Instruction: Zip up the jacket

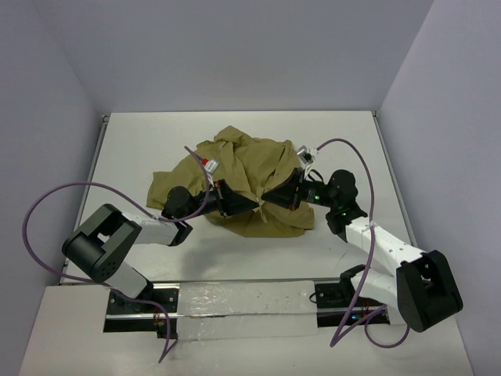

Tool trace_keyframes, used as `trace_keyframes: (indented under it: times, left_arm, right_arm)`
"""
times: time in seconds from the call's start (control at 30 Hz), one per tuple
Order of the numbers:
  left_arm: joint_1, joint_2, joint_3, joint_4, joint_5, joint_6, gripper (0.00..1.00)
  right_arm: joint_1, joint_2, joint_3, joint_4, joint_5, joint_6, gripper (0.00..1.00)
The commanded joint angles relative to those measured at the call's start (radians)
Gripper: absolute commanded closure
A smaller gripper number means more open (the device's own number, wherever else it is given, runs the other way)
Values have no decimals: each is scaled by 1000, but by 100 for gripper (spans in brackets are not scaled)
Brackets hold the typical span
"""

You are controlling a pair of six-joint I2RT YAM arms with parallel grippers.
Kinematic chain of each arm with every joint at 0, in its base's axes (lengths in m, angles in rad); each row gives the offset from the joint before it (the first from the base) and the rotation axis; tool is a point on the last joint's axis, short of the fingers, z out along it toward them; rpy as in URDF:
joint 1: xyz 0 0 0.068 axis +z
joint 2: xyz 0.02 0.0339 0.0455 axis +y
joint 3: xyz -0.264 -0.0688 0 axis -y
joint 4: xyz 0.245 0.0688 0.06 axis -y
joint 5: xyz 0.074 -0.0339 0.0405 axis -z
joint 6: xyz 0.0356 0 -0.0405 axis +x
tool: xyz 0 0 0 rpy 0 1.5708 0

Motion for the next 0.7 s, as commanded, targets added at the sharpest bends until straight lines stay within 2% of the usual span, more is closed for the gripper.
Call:
trace_keyframes:
  times: [0.0,0.3,0.67]
  left_arm:
    - [-5,12,17,173,69,-13,100]
    - [-6,46,9,264,71,-68,100]
    - [-4,18,-13,246,18,-56,100]
  right_arm:
    - [-5,18,46,85,21,-8,100]
    - [-5,43,65,79,47,-19,100]
    - [-7,14,53,-7,85,-74,100]
